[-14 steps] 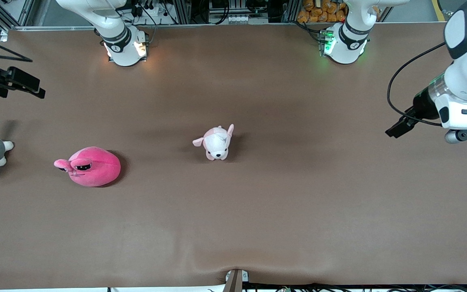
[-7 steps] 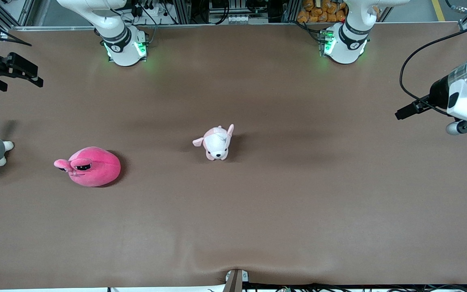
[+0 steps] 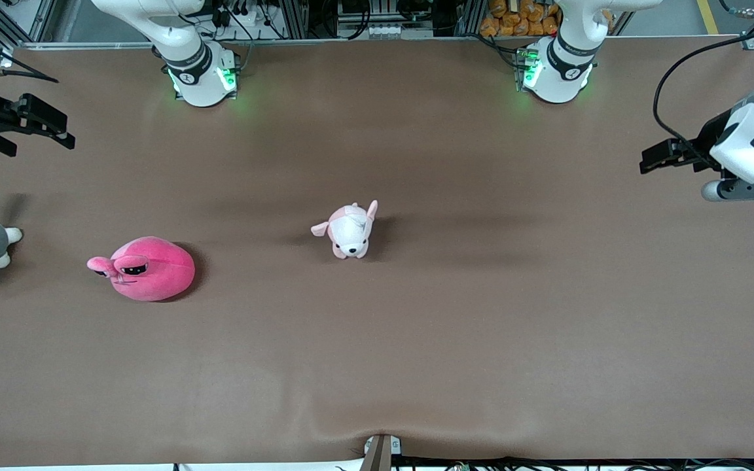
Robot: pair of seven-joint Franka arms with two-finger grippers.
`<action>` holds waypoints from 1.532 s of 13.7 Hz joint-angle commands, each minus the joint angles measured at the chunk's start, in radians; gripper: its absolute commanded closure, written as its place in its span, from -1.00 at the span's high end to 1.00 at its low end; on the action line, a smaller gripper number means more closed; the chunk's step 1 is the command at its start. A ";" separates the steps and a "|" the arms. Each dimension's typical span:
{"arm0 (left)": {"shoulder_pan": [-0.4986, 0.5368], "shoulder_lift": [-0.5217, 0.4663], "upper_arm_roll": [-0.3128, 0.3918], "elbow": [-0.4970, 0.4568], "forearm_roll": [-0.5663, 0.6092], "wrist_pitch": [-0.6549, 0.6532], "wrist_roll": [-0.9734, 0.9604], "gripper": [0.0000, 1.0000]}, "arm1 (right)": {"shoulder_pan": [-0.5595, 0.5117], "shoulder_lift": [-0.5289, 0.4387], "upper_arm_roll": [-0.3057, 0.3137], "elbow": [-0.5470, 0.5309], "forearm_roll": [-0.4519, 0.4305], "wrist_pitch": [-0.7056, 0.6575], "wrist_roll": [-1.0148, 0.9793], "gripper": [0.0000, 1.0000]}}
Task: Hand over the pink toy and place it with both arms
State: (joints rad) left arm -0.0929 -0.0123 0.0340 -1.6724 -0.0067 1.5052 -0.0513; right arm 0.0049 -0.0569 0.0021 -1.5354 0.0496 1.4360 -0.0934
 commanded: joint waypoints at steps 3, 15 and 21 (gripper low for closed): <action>-0.007 -0.011 -0.002 0.056 0.008 -0.049 0.085 1.00 | -0.002 0.032 -0.001 0.055 -0.027 -0.014 -0.003 1.00; -0.002 -0.021 -0.006 0.154 0.050 -0.078 0.125 1.00 | -0.008 0.035 -0.002 0.055 -0.025 -0.017 -0.002 1.00; 0.071 -0.026 -0.089 0.152 0.048 -0.109 0.111 1.00 | -0.008 0.042 -0.002 0.057 -0.025 -0.016 -0.006 1.00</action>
State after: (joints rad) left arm -0.0343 -0.0243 -0.0371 -1.5234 0.0349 1.4147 0.0553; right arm 0.0035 -0.0254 -0.0038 -1.5030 0.0378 1.4308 -0.0930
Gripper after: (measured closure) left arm 0.000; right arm 0.000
